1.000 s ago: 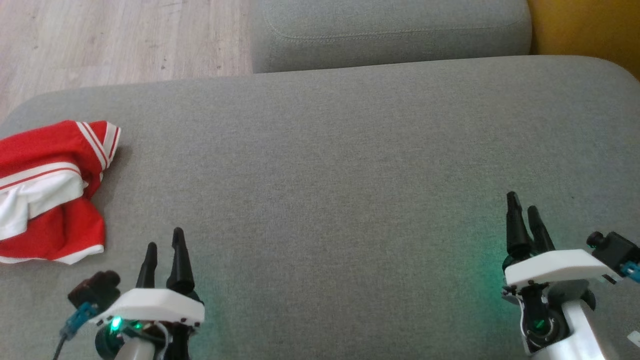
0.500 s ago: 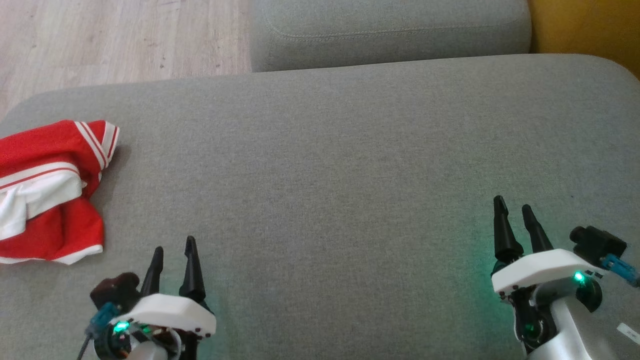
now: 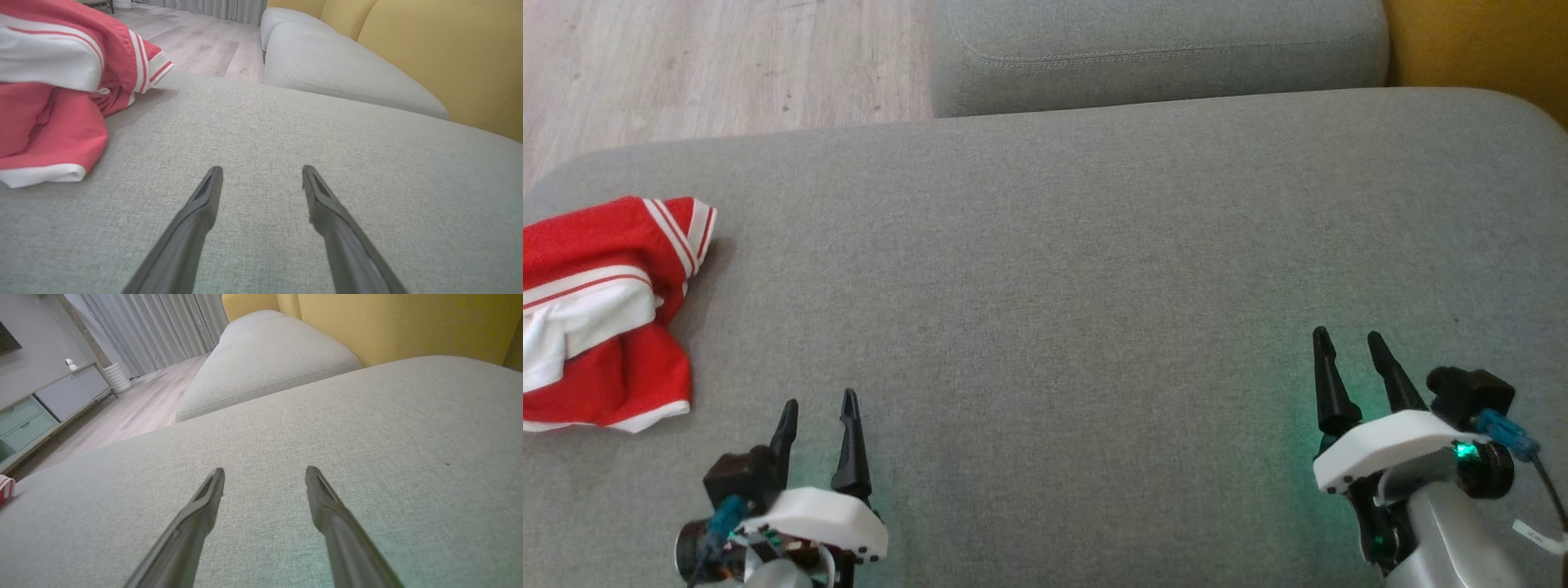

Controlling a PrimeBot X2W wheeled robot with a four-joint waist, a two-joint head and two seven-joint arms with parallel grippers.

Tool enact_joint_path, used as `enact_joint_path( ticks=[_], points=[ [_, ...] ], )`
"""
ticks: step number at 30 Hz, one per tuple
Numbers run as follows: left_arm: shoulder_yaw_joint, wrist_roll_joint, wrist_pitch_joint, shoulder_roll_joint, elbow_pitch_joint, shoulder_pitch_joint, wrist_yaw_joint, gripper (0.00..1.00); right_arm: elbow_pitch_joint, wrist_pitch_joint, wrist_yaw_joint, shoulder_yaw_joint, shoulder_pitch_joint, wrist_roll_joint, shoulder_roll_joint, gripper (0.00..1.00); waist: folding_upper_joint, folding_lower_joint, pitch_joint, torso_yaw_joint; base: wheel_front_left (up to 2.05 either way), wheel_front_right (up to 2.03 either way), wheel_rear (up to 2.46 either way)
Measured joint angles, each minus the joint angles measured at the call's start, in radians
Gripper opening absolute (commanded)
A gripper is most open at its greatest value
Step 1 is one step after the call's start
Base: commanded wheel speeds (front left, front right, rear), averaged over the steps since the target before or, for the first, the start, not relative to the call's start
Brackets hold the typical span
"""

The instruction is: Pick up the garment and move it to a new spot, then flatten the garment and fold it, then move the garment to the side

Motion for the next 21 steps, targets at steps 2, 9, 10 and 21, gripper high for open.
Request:
enact_joint_path(
  ticks=[2, 9, 10, 21],
  points=[
    [-0.003, 0.022, -0.008, 0.0, 0.0, 0.0, 0.007, 1.0, 0.002, -0.009, 0.0, -0.001, 0.0, -0.028, 0.0, 1.0, 0.0, 0.0, 0.001, 0.001, 0.0, 0.0, 0.0],
    [-0.011, 0.094, -0.03, -0.001, 0.0, 0.0, 0.016, 1.0, 0.016, -0.03, 0.0, -0.009, 0.0, -0.127, 0.002, 1.0, 0.0, 0.0, -0.002, 0.003, 0.0, 0.0, 0.0],
    [-0.012, 0.106, -0.034, -0.001, 0.0, 0.0, 0.018, 1.0, 0.018, -0.033, 0.0, -0.009, 0.0, -0.14, 0.003, 1.0, 0.0, 0.0, -0.004, 0.003, 0.0, 0.0, 0.0],
    [-0.01, 0.228, -0.062, -0.007, 0.001, 0.002, 0.033, 1.0, 0.045, -0.062, 0.0, -0.01, 0.0, -0.281, 0.009, 1.0, 0.0, 0.0, -0.003, 0.0, 0.0, 0.0, 0.0]
  ],
)
